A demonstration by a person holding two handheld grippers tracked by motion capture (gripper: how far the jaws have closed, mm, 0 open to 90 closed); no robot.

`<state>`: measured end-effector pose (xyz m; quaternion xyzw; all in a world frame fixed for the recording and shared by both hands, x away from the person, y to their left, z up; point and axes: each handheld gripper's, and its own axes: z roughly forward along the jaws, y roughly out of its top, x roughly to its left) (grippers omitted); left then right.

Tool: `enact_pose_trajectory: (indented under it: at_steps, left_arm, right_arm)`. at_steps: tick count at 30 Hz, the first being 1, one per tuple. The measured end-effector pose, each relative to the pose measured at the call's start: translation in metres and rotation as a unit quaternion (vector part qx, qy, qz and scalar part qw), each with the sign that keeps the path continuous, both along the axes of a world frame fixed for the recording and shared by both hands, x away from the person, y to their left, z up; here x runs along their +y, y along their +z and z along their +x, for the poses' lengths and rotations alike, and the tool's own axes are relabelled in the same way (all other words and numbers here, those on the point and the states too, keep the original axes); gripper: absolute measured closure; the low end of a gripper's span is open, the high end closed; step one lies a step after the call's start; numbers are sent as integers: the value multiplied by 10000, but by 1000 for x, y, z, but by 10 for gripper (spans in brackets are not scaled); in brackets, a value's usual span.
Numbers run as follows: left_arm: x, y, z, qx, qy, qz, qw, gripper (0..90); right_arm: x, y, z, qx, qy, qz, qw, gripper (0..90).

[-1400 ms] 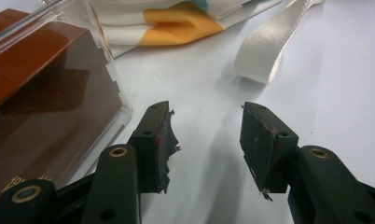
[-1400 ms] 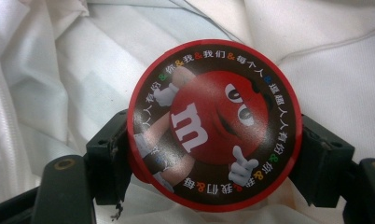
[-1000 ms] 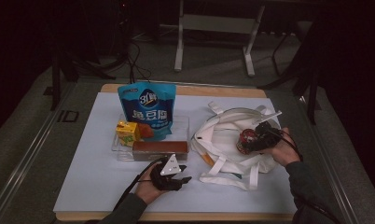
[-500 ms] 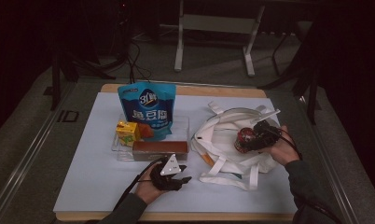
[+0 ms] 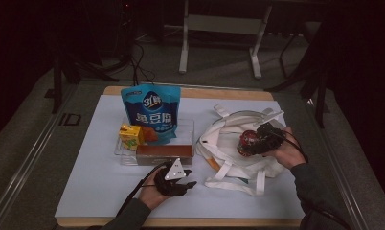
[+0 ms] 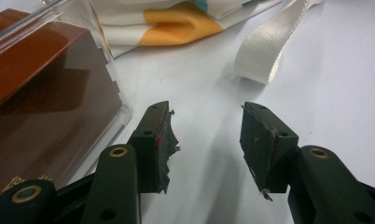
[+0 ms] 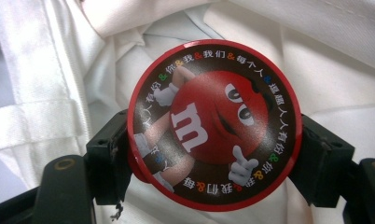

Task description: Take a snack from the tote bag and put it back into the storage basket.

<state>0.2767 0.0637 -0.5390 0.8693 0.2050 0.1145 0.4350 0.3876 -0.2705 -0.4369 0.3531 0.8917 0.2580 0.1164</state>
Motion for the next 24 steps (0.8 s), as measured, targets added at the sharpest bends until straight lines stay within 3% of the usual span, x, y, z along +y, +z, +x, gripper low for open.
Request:
enact_pose_trajectory:
  at_steps: [24]
  left_arm:
    - [0,0,0,-7,-5,2,10000,528]
  right_arm:
    - [23,11,-7,-73,386,-35,9992,253]
